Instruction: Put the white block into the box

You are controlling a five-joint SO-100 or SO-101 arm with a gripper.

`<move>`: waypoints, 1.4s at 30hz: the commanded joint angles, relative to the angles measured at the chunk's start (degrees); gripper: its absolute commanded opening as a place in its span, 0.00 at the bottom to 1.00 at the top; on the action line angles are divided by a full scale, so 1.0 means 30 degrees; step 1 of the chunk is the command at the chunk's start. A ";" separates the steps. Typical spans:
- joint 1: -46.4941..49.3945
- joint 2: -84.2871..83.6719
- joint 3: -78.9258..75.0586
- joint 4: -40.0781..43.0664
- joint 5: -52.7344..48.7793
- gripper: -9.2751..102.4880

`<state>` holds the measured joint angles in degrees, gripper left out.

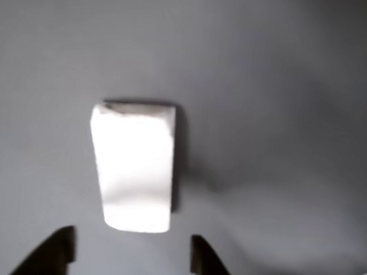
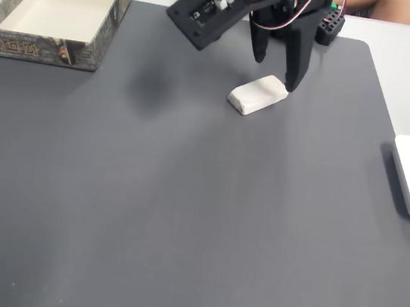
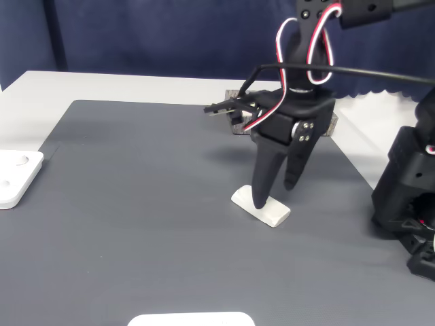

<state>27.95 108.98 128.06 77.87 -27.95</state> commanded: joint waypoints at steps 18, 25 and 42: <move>0.0381 0.0586 0.0498 -0.1758 0.2197 0.29; 0.0469 0.0176 0.0586 -0.1553 0.3486 0.30; 0.0908 -0.0557 0.0615 -0.2402 0.3369 0.34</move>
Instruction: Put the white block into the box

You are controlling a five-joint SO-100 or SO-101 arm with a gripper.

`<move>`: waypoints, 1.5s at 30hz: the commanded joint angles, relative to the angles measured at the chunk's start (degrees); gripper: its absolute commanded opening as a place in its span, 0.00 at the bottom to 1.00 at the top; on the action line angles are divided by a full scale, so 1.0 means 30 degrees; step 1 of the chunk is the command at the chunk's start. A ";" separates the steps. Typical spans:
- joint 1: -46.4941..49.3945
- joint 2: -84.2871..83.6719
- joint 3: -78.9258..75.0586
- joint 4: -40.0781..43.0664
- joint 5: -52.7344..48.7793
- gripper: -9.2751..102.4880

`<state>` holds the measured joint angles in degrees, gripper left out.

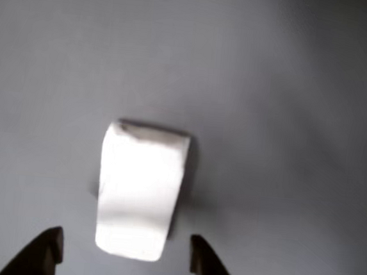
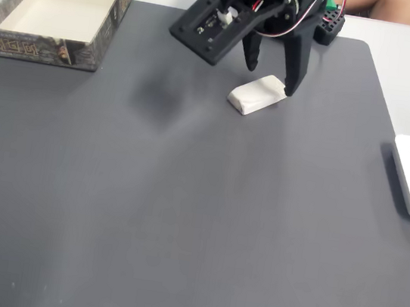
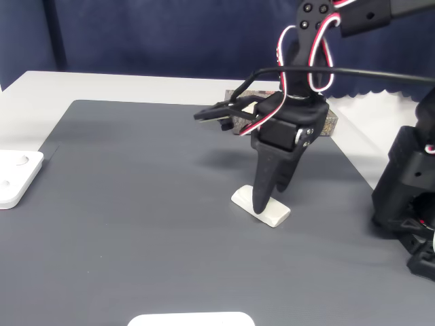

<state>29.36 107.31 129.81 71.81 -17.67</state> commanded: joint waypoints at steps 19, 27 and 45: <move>0.0264 -0.0996 0.0117 -0.1875 -0.0498 0.35; 0.0234 -0.1055 0.0117 -0.1963 -0.0469 0.34; -0.0234 -0.1494 0.0234 -0.2285 -0.1260 0.33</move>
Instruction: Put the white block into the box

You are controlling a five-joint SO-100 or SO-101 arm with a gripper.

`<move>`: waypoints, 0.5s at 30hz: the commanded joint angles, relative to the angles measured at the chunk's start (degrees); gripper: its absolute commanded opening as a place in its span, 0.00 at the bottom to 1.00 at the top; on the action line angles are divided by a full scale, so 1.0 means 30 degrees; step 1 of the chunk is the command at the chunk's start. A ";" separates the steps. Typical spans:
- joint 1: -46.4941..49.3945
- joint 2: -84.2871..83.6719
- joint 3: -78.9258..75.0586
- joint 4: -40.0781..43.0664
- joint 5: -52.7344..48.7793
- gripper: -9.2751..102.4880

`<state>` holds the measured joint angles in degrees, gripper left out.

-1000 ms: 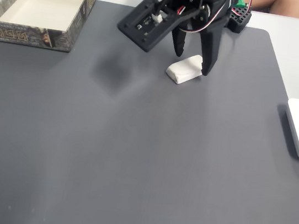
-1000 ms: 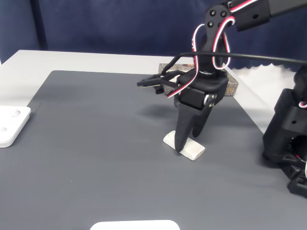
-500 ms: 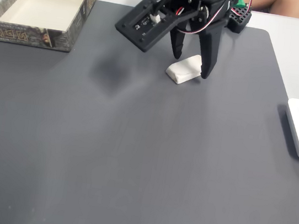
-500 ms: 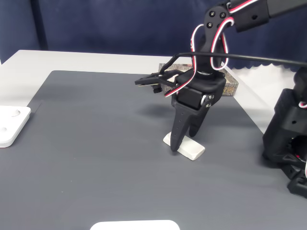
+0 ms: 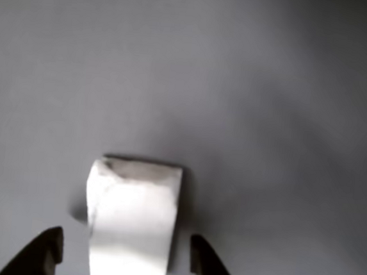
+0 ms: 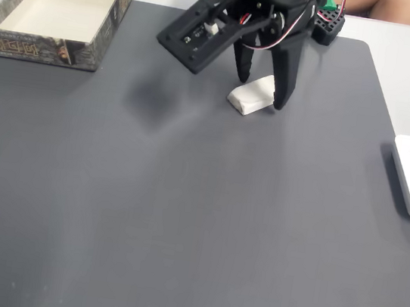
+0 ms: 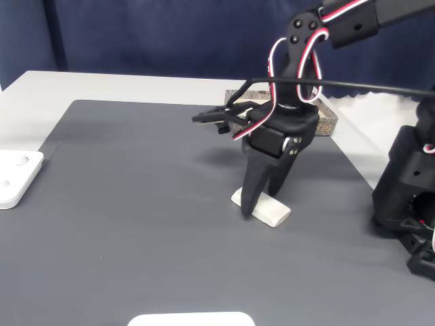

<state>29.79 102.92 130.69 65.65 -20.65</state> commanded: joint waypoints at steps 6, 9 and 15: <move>-0.0498 -0.0117 -0.0059 -0.0381 -0.0234 0.33; -0.0586 -0.0205 -0.0029 -0.0381 -0.0264 0.33; -0.0762 -0.0322 -0.0029 -0.0527 -0.0293 0.33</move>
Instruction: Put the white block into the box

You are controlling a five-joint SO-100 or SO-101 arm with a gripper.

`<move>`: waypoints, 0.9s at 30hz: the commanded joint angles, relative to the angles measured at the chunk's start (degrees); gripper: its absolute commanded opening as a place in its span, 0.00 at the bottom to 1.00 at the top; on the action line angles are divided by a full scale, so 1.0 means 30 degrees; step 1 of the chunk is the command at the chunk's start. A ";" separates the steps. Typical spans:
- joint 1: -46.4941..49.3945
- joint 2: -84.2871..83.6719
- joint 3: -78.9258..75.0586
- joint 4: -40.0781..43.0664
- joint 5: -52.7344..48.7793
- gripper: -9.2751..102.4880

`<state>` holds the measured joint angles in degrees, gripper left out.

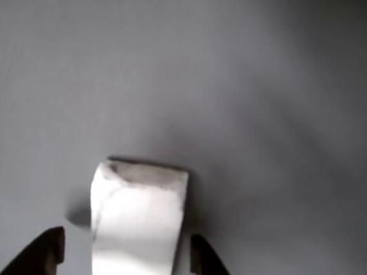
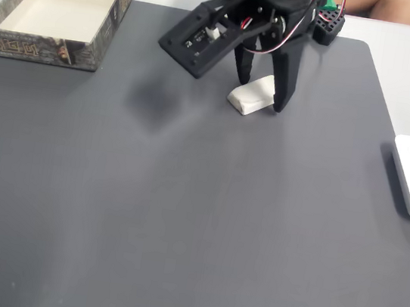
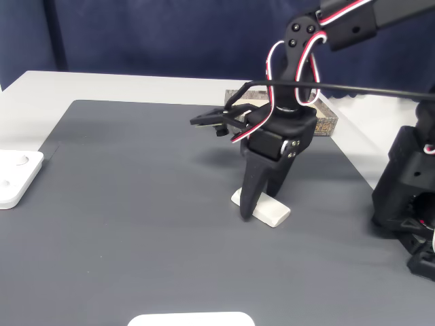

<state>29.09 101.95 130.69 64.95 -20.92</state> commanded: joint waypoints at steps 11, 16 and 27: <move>-0.0732 -0.0117 0.0117 -0.0557 -0.0264 0.23; -0.0820 -0.0146 0.0234 -0.0762 -0.0381 0.14; -0.0938 -0.0059 0.0381 -0.0996 -0.0498 0.07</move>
<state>27.16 101.60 131.75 63.02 -22.32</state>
